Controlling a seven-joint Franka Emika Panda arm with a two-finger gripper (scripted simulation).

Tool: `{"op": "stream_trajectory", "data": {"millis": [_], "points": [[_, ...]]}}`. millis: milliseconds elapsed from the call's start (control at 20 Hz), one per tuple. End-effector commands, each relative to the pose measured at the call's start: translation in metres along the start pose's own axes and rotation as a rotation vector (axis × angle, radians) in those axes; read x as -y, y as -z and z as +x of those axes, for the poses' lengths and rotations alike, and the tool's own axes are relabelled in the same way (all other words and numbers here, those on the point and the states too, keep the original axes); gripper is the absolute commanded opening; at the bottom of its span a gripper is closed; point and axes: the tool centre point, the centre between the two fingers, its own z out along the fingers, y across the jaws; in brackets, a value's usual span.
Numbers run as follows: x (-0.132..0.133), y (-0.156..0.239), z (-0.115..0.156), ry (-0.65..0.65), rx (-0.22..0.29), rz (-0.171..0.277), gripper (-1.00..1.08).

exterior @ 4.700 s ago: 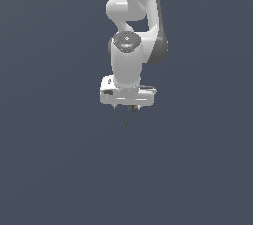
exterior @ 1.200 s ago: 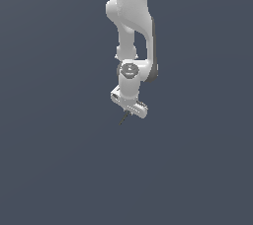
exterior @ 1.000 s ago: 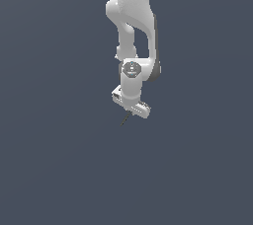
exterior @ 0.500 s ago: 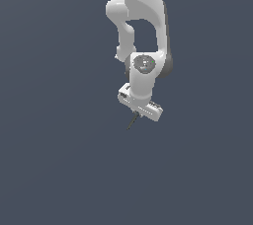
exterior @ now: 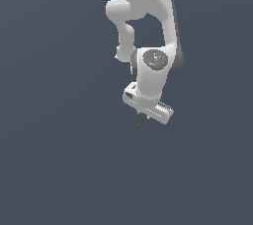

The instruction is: Pick up the object and move it to a goal position.

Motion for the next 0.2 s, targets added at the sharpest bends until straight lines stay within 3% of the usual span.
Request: {"op": "stream_trajectory", "data": {"millis": [0, 150], "points": [[0.0037, 0.0036, 0.0018, 0.0, 0.001, 0.0, -1.0], [0.0048, 0.0043, 0.0025, 0.0, 0.001, 0.0, -1.0]]}}
